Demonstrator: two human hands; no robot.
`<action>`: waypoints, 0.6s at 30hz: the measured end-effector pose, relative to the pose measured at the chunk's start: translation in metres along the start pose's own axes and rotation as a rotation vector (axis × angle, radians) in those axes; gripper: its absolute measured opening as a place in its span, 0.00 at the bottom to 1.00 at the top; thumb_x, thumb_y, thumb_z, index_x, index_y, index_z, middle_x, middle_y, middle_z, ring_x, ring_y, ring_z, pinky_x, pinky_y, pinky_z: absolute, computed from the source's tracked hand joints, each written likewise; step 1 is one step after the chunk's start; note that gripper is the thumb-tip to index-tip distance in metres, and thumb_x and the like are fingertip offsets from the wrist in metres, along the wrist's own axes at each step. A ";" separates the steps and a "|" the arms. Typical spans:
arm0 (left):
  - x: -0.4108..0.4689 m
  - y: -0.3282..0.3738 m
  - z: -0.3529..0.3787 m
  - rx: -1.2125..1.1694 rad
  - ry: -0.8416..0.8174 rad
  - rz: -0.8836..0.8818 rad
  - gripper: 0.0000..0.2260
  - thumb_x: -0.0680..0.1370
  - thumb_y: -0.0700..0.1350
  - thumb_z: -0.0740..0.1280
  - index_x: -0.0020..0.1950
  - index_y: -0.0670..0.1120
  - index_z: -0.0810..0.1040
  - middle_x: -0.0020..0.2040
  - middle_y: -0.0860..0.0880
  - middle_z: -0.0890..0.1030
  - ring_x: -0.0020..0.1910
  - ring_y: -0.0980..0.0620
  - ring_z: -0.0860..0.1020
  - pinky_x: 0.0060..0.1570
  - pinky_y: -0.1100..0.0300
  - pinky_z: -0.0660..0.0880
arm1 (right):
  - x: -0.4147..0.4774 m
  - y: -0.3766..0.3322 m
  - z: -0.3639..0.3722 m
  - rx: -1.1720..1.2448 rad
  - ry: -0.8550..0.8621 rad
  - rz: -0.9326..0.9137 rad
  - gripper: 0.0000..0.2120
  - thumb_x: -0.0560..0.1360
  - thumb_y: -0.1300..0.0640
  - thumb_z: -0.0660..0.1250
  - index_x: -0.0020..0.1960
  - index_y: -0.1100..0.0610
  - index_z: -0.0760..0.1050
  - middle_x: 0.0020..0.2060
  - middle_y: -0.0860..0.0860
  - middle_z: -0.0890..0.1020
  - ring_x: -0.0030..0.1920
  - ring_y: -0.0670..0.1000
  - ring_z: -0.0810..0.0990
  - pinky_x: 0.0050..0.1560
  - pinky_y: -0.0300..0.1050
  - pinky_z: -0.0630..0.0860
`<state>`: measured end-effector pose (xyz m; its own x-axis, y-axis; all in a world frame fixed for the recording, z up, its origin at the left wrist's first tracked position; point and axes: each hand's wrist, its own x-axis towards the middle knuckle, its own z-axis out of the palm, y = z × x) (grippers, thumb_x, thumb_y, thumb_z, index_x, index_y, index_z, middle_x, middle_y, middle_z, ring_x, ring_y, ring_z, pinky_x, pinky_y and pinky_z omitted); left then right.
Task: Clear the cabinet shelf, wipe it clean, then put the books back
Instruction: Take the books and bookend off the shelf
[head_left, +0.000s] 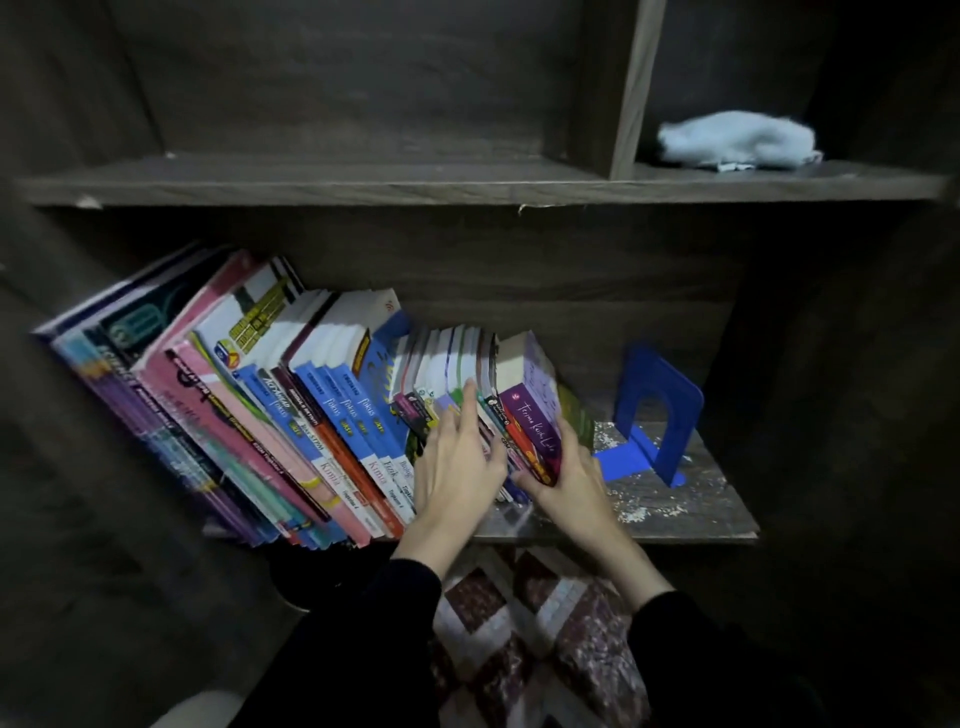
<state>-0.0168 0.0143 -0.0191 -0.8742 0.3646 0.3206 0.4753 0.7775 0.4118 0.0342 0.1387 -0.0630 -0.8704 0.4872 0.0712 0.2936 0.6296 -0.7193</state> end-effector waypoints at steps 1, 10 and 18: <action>0.001 -0.001 0.002 0.017 -0.007 -0.012 0.32 0.81 0.52 0.58 0.79 0.50 0.44 0.72 0.41 0.65 0.61 0.44 0.73 0.51 0.55 0.73 | 0.002 0.001 0.002 -0.011 0.013 -0.005 0.44 0.73 0.41 0.68 0.78 0.49 0.45 0.69 0.57 0.66 0.69 0.57 0.63 0.66 0.56 0.67; 0.004 0.006 0.031 -0.274 0.035 -0.183 0.37 0.78 0.51 0.64 0.78 0.56 0.41 0.71 0.43 0.64 0.53 0.46 0.77 0.52 0.57 0.71 | 0.013 0.014 0.012 -0.047 0.013 -0.045 0.48 0.71 0.41 0.70 0.78 0.49 0.41 0.73 0.54 0.59 0.72 0.56 0.59 0.69 0.57 0.63; 0.010 0.012 0.038 -0.220 0.235 -0.157 0.32 0.73 0.48 0.69 0.75 0.47 0.61 0.62 0.46 0.60 0.60 0.50 0.58 0.51 0.64 0.59 | 0.026 0.031 -0.001 0.098 -0.050 -0.091 0.43 0.71 0.46 0.73 0.77 0.48 0.51 0.66 0.50 0.62 0.66 0.48 0.58 0.66 0.48 0.61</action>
<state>-0.0235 0.0469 -0.0432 -0.9038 0.1017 0.4156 0.3692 0.6763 0.6374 0.0213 0.1720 -0.0826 -0.9110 0.3986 0.1062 0.1748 0.6061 -0.7759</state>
